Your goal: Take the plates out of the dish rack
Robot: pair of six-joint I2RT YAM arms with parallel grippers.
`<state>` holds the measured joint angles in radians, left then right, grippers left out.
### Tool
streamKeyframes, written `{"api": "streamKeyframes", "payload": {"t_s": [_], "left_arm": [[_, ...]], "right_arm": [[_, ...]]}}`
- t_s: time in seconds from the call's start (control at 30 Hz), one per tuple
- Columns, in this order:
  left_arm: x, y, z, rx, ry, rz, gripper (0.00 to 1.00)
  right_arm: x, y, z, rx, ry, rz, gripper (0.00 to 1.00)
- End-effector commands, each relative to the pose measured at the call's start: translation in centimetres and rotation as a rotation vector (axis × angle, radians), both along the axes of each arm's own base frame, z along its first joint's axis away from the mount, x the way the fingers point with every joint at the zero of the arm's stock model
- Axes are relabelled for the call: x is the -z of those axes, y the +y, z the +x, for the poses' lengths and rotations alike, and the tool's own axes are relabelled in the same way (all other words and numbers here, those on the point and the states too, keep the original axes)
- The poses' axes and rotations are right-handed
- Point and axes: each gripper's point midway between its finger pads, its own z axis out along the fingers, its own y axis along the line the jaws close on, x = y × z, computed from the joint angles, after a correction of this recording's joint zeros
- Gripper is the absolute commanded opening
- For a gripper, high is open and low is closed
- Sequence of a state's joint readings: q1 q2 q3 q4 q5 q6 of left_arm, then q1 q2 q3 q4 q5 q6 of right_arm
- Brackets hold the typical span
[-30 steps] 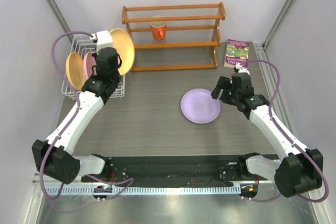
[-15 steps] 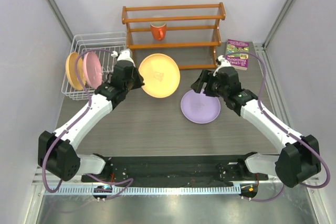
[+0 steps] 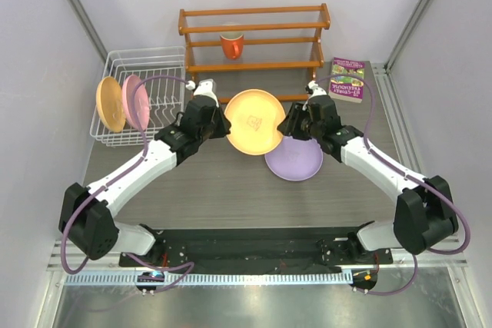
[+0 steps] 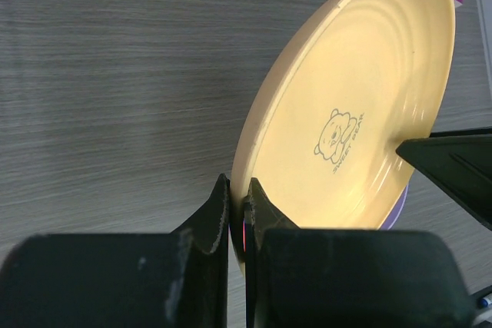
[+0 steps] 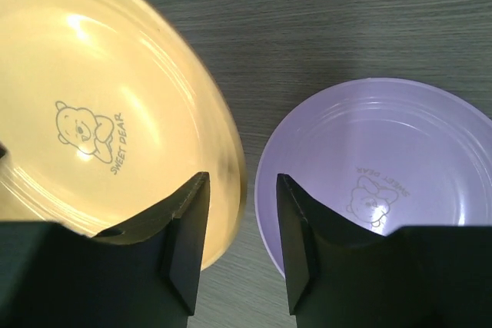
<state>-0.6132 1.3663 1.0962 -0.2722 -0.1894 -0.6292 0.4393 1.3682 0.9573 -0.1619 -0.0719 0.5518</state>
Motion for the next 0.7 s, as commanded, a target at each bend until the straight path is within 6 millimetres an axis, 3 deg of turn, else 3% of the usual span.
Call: {"api": "streamKeyframes", "payload": {"t_s": [0.0,0.2,0.27,0.3,0.4,0.47,0.5,0.53,0.63,0.67], "left_arm": [[-3.6,-1.8,0.8,0.034,-0.102,-0.124,0.00],[-4.1,-2.7,0.5,0.078,-0.114,-0.160,0.00],[-3.9,-2.8,0.5,0.084,-0.109,-0.159,0.00],[-3.9,-2.9,0.5,0.087,-0.109,-0.161,0.00],[-4.0,-3.3,0.4,0.108,-0.121,-0.183,0.00],[-3.4,-3.4,0.3,0.116,-0.114,-0.186,0.14],[-3.4,-3.5,0.3,0.119,-0.114,-0.185,0.26],[-3.2,-3.4,0.4,0.112,-0.112,-0.178,0.50],[-2.2,-2.7,0.6,0.091,-0.098,-0.126,0.76],[-2.1,-2.1,0.9,0.065,-0.107,-0.096,0.80]], "right_arm": [[-2.1,1.1,1.3,-0.014,-0.061,0.036,0.45],[-1.2,1.0,1.3,-0.011,-0.047,0.030,0.51],[-1.1,1.2,1.2,-0.023,-0.046,0.027,0.39],[-1.2,1.3,1.1,-0.033,-0.052,0.030,0.26],[-1.5,1.8,1.0,-0.067,-0.068,0.052,0.12],[-1.7,2.1,0.7,-0.085,-0.068,0.075,0.03],[-1.7,1.9,0.6,-0.069,-0.063,0.083,0.01],[-1.7,1.3,0.8,-0.036,-0.070,0.073,0.01],[-2.0,-0.9,0.5,0.047,-0.081,0.033,0.01],[-2.4,-1.9,0.4,0.082,-0.097,0.017,0.01]]}}
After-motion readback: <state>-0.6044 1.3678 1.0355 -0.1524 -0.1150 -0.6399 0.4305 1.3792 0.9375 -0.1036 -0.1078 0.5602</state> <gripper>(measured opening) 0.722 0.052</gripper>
